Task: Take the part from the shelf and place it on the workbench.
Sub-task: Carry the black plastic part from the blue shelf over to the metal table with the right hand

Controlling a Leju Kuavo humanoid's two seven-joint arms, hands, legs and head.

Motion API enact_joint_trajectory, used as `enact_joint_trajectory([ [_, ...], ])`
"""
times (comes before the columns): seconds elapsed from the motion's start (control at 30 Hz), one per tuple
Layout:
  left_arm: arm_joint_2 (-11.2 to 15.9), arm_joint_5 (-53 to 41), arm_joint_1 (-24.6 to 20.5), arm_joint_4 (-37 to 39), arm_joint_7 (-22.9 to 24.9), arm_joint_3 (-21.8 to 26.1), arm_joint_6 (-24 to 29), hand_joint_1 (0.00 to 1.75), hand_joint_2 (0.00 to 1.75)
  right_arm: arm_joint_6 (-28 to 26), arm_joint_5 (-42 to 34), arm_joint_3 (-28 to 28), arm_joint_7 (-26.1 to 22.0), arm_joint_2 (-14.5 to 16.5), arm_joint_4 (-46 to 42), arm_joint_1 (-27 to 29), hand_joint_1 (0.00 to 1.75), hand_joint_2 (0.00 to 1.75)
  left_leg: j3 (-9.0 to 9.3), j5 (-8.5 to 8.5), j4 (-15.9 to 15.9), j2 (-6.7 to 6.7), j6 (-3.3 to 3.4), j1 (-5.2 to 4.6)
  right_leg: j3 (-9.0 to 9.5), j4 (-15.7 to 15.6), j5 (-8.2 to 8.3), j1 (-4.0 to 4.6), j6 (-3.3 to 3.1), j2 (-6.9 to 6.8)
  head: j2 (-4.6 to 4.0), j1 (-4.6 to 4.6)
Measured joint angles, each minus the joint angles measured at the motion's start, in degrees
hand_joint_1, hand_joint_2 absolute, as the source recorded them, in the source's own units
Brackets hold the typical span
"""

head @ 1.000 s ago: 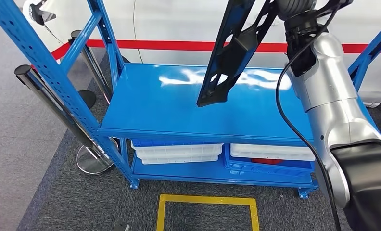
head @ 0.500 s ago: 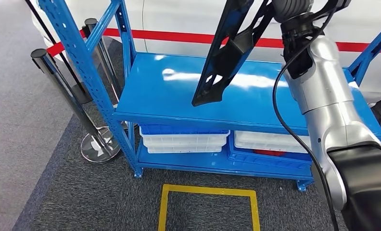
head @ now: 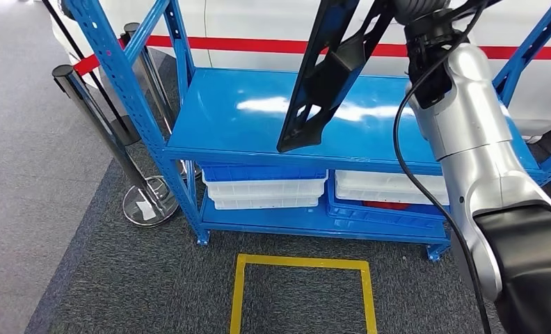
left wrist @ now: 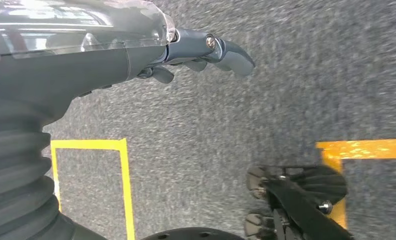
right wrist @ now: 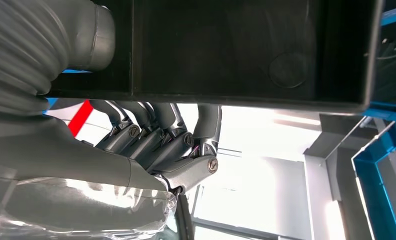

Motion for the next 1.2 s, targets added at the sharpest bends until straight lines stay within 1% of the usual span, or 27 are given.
enact_joint_trajectory([
  [0.03,0.0,0.0,0.0,0.0,-0.1,0.0,-0.1,0.00,1.75,0.0,0.0,0.1,0.0,0.1,0.1,0.1,1.75,1.75,-0.44,-0.98,2.9,0.02,-0.28,0.21,-0.83,0.3,0.45,-0.07,0.13,0.00,0.00,-0.01],
  [0.07,0.0,0.0,0.0,0.0,-0.2,0.0,-0.1,0.00,1.75,-0.1,-0.1,0.2,0.0,0.2,0.2,0.1,1.75,1.75,-0.17,-0.77,4.2,0.03,-0.56,0.40,-1.71,0.6,0.86,-0.19,0.31,0.00,0.00,-0.01],
  [0.1,0.0,0.0,0.0,0.0,-0.3,0.0,-0.2,0.00,1.75,-0.1,-0.1,0.3,0.0,0.2,0.2,0.2,1.75,1.75,0.99,0.42,3.7,0.04,-0.83,0.58,-2.63,1.1,1.20,-0.35,0.56,-0.01,0.00,-0.01],
  [0.13,0.0,0.1,0.0,0.0,-0.4,0.0,-0.2,0.00,1.75,-0.2,-0.1,0.4,0.0,0.3,0.3,0.2,1.75,1.75,3.09,1.97,1.3,0.06,-1.09,0.79,-3.53,1.6,1.48,-0.54,0.84,-0.01,0.00,-0.01],
  [0.2,0.0,0.2,-0.1,0.0,-0.6,0.0,-0.2,0.00,1.75,-0.3,-0.1,0.5,0.0,0.5,0.2,0.2,1.75,1.75,7.79,2.53,-5.6,0.02,-1.31,0.94,-5.13,2.8,1.89,-0.73,1.47,0.00,0.00,-0.01],
  [0.23,0.0,0.2,-0.1,0.0,-0.6,0.0,-0.3,0.00,1.75,-0.4,-0.1,0.5,0.0,0.6,0.2,0.2,1.75,1.75,9.25,2.13,-8.0,-0.03,-1.09,0.90,-5.66,3.3,2.13,-0.70,1.82,0.01,0.00,0.00],
  [0.27,0.0,0.3,-0.1,0.0,-0.7,0.0,-0.3,0.00,1.75,-0.4,-0.1,0.6,-0.1,0.6,0.2,0.1,1.75,1.75,9.80,1.53,-9.3,-0.10,-0.66,0.78,-6.02,3.6,2.48,-0.62,2.18,0.03,0.00,0.00],
  [0.33,0.0,0.3,-0.1,0.0,-0.8,0.0,-0.5,0.00,1.75,-0.5,-0.2,0.7,-0.1,0.8,0.2,-0.1,1.75,1.75,9.37,2.09,-9.6,-0.09,0.52,0.65,-6.41,3.6,3.20,-0.59,2.91,0.08,0.01,0.01],
  [0.37,0.0,0.3,-0.1,0.0,-0.9,0.1,-0.5,0.00,1.75,-0.6,-0.3,0.7,0.0,0.9,0.2,-0.2,1.75,1.75,9.03,2.58,-9.6,-0.02,1.07,0.67,-6.73,4.0,2.81,-0.69,3.23,0.15,0.01,0.01],
  [0.4,0.0,0.4,-0.2,0.0,-0.9,0.1,-0.6,0.00,1.75,-0.7,-0.3,0.8,0.0,0.9,0.2,-0.3,1.75,1.75,8.59,3.16,-9.8,0.06,1.60,0.69,-7.24,5.1,1.48,-0.80,3.49,0.20,0.00,0.02],
  [0.43,0.1,0.4,-0.2,0.0,-1.0,0.1,-0.6,0.00,1.75,-0.7,-0.3,0.8,0.0,0.9,0.3,-0.3,1.75,1.75,8.03,3.77,-9.9,0.13,2.04,0.74,-8.06,7.3,-0.72,-0.88,3.71,0.27,0.00,0.02],
  [0.5,0.1,0.4,-0.3,0.0,-1.2,0.1,-0.6,0.00,1.75,-0.8,-0.3,0.9,0.1,0.9,0.3,-0.4,1.75,1.75,6.70,4.91,-9.8,0.15,2.53,0.59,-10.18,14.6,-6.02,-0.90,3.96,0.34,0.00,0.02],
  [0.53,0.1,0.4,-0.3,0.0,-1.2,0.1,-0.7,0.00,1.75,-0.8,-0.3,0.9,0.1,0.9,0.3,-0.4,1.75,1.75,6.00,5.45,-9.8,0.15,2.61,0.47,-10.92,18.1,-7.62,-0.89,3.98,0.37,0.00,0.02],
  [0.57,0.1,0.4,-0.3,0.0,-1.2,0.1,-0.7,0.00,1.75,-0.8,-0.3,0.9,0.1,0.9,0.3,-0.4,1.75,1.75,5.38,5.92,-9.8,0.14,2.65,0.35,-11.18,20.4,-8.28,-0.86,3.92,0.39,0.00,0.02],
  [0.63,0.1,0.4,-0.2,0.0,-1.2,0.1,-0.7,0.00,1.75,-0.8,-0.3,0.9,0.1,0.9,0.3,-0.3,1.75,1.75,4.69,6.46,-9.8,0.14,2.67,0.21,-10.92,21.7,-8.04,-0.83,3.77,0.41,0.00,0.02],
  [0.73,0.1,0.4,-0.2,0.0,-1.2,0.1,-0.7,0.00,1.75,-0.8,-0.3,1.0,0.1,0.9,0.3,-0.3,1.75,1.75,4.38,6.71,-9.8,0.13,2.67,0.12,-10.17,21.0,-7.28,-0.78,3.60,0.43,0.00,0.02],
  [0.77,0.1,0.4,-0.2,0.0,-1.2,0.1,-0.7,0.00,1.75,-0.8,-0.3,1.0,0.1,0.9,0.3,-0.3,1.75,1.75,4.13,6.92,-9.8,0.13,2.68,0.04,-9.25,20.0,-6.54,-0.71,3.41,0.46,0.00,0.02],
  [0.83,0.0,0.4,-0.2,0.0,-1.3,0.1,-0.7,0.00,1.75,-0.9,-0.3,1.1,0.0,1.2,0.2,-0.4,1.75,1.75,3.21,8.13,-10.0,0.09,2.39,-0.26,-2.74,10.7,-5.47,-0.03,1.87,0.57,0.00,0.01],
  [0.9,-0.2,0.3,-0.2,0.0,-1.1,0.1,-0.6,0.00,1.75,-1.0,-0.3,1.2,0.0,1.5,0.0,-0.7,1.75,1.75,2.63,9.67,-10.5,0.09,1.77,-0.21,2.40,2.6,-4.69,0.81,0.45,0.67,0.01,0.00],
  [0.97,-0.2,0.2,-0.3,0.0,-0.6,0.1,-0.4,0.00,1.75,-1.2,-0.2,1.3,-0.1,1.7,0.0,-0.7,1.75,1.75,2.57,10.35,-11.1,0.06,1.17,-0.08,2.18,1.4,-3.20,0.77,0.19,0.44,0.01,0.00],
  [1.0,-0.2,0.1,-0.3,0.0,-0.4,0.1,-0.3,0.00,1.75,-1.3,-0.2,1.3,0.0,1.9,0.1,-0.7,1.75,1.75,2.25,9.49,-10.7,0.03,0.93,-0.12,2.01,0.7,-2.41,0.56,-0.03,0.27,0.01,0.00],
  [1.03,-0.2,0.0,-0.3,0.0,-0.2,0.1,-0.2,0.00,1.75,-1.3,-0.1,1.3,0.0,2.1,0.1,-0.6,1.75,1.75,1.66,7.50,-9.1,0.02,0.66,-0.12,1.63,0.2,-1.52,0.31,-0.17,0.10,0.00,0.00],
  [1.07,-0.2,0.0,-0.4,0.1,-0.2,0.1,-0.1,0.00,1.75,-1.4,0.0,1.4,-0.1,2.2,0.2,-0.4,1.75,1.75,0.81,4.64,-6.2,0.03,0.42,0.03,1.02,-0.1,-0.73,0.15,-0.25,-0.03,0.00,-0.01],
  [1.1,-0.2,-0.1,-0.4,0.1,-0.1,0.1,0.0,0.00,1.75,-1.5,0.1,1.4,-0.2,2.3,0.3,-0.2,1.75,1.75,-0.17,1.73,-2.5,0.05,0.12,0.17,0.20,-0.1,-0.05,0.10,-0.32,-0.01,0.00,-0.01],
  [1.13,-0.2,-0.1,-0.4,0.1,-0.1,0.1,0.0,0.00,1.75,-1.5,0.2,1.4,-0.4,2.3,0.4,0.2,1.75,1.75,-0.92,-0.26,1.3,0.07,-0.20,0.38,-0.67,-0.1,0.59,0.02,-0.22,-0.01,0.00,-0.01],
  [1.17,-0.2,-0.2,-0.3,0.1,-0.1,0.1,-0.1,0.00,1.75,-1.5,0.3,1.4,-0.6,2.3,0.5,0.6,1.75,1.75,-1.15,-0.82,4.1,0.07,-0.53,0.57,-1.59,0.1,1.22,-0.09,-0.05,-0.01,0.00,-0.01],
  [1.2,-0.2,-0.2,-0.4,0.0,-0.2,0.1,-0.1,0.00,1.75,-1.5,0.5,1.4,-0.9,2.3,0.7,1.1,1.75,1.75,-0.58,-0.03,5.2,0.08,-0.86,0.74,-2.56,0.3,1.81,-0.25,0.19,0.00,0.00,-0.01],
])
